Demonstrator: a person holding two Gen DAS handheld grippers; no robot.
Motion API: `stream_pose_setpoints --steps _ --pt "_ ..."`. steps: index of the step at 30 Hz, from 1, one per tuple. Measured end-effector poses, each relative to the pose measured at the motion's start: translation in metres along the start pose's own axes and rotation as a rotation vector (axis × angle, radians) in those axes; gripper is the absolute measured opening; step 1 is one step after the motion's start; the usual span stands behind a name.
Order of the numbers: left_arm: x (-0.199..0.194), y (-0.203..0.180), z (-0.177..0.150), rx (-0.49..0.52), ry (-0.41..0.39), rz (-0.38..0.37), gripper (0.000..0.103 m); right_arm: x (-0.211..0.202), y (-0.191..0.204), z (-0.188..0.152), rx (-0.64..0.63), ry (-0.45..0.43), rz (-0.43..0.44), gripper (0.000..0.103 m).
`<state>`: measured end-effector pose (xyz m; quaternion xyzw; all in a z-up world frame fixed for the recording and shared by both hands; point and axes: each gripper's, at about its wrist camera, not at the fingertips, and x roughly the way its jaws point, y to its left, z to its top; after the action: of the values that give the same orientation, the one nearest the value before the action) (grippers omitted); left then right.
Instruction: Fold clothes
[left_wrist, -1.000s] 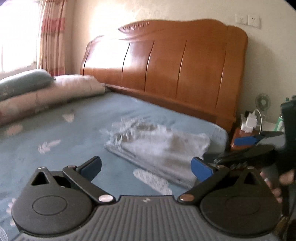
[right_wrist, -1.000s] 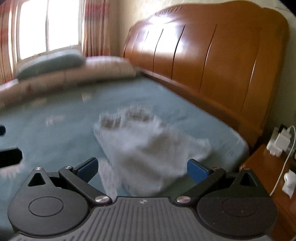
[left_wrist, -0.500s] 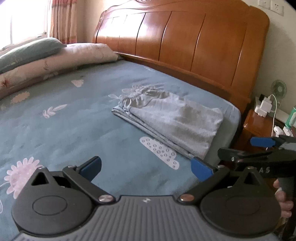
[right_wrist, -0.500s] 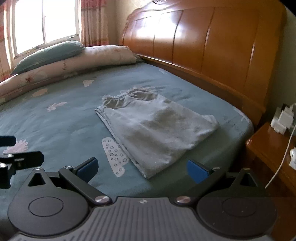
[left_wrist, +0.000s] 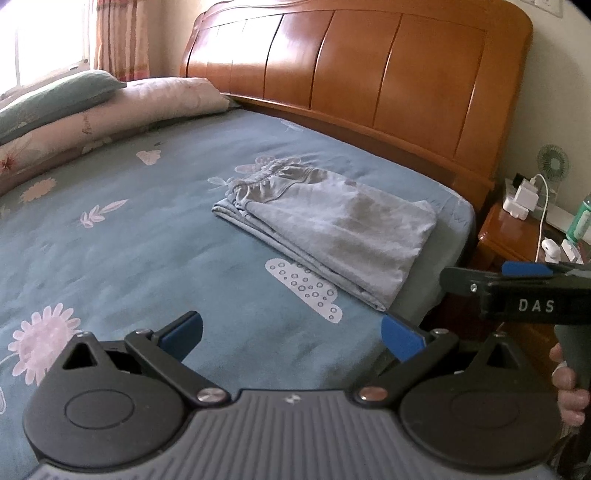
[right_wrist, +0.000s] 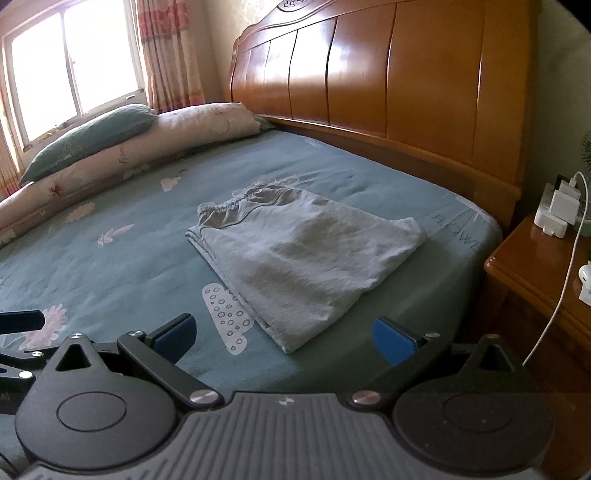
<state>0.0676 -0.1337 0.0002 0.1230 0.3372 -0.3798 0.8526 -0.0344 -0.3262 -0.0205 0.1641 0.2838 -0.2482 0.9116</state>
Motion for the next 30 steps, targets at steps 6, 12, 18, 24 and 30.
stream_pose_setpoints --steps 6,12,18,24,30 --pt "0.002 -0.004 0.001 0.007 0.021 -0.004 0.102 -0.003 -0.003 0.002 0.009 -0.004 0.005 0.103" --pt "0.005 -0.007 0.001 0.02 0.032 -0.003 0.102 -0.002 -0.005 0.003 0.017 -0.006 0.008 0.103" --pt "0.006 -0.004 0.002 0.015 0.034 0.002 0.102 -0.001 -0.004 0.003 0.019 -0.005 0.013 0.103" --pt "0.006 0.0 0.002 -0.001 0.031 0.009 0.102 -0.002 -0.002 0.004 0.007 -0.007 0.013 0.103" --pt "0.006 0.004 0.003 -0.019 0.026 0.028 0.102 -0.004 0.001 0.004 0.0 -0.014 0.009 0.103"
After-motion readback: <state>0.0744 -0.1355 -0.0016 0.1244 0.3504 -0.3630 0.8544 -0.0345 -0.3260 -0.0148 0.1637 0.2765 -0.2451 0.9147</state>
